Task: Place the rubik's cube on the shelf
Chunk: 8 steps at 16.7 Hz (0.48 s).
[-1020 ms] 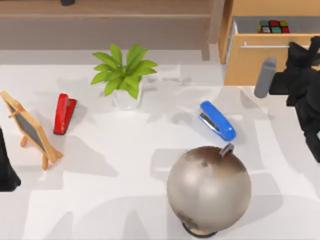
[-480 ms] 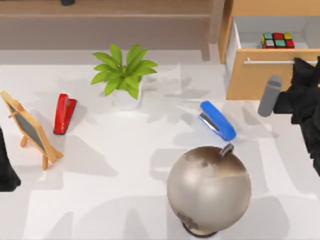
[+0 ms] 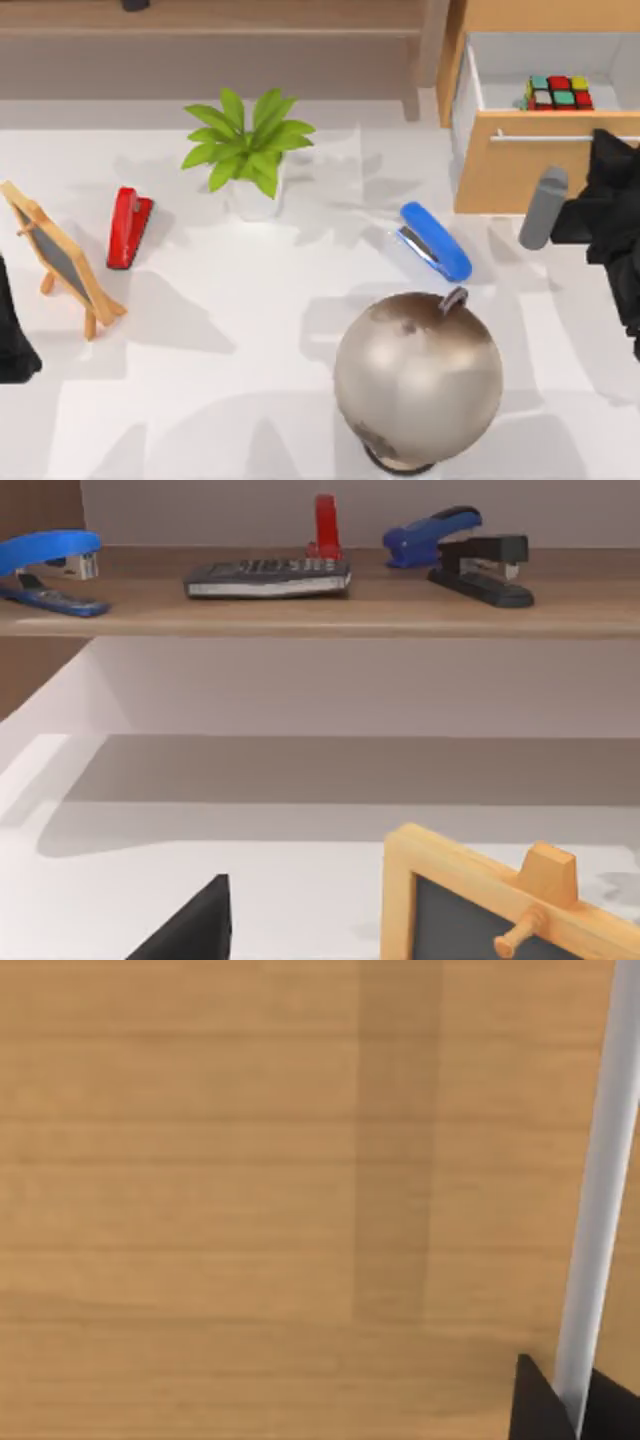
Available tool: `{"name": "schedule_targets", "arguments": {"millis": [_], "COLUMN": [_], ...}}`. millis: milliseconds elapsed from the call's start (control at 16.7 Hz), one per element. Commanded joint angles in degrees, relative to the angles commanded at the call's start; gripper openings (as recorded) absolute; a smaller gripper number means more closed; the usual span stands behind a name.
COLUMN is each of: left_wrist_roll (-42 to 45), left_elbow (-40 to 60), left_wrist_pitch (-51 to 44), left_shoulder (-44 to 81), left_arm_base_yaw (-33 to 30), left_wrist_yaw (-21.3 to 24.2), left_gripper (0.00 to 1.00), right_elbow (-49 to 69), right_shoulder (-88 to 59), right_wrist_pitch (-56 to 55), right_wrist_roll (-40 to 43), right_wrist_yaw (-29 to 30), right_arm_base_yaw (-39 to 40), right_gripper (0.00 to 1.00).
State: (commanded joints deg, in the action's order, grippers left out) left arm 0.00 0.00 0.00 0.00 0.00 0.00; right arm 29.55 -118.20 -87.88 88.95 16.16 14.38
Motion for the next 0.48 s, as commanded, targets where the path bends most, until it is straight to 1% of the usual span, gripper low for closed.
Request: {"name": "schedule_targets", "arguments": {"millis": [120,480], "left_wrist_roll": [0.0,0.0], "left_elbow": [0.0,0.0], "left_wrist_pitch": [0.0,0.0], "left_shoulder": [0.0,0.0], "left_arm_base_yaw": [0.0,0.0], "left_wrist_yaw": [0.0,0.0], "left_gripper": [1.0,1.0], "right_elbow": [-2.16,-13.5], "right_shoulder": [0.64,3.65], "right_wrist_pitch": [-1.76,-9.54], "right_wrist_roll": [0.0,-0.1], "right_wrist_yaw": [0.7,4.04], "right_arm_base_yaw": [0.77,4.05], "right_gripper": [0.0,0.0]}}
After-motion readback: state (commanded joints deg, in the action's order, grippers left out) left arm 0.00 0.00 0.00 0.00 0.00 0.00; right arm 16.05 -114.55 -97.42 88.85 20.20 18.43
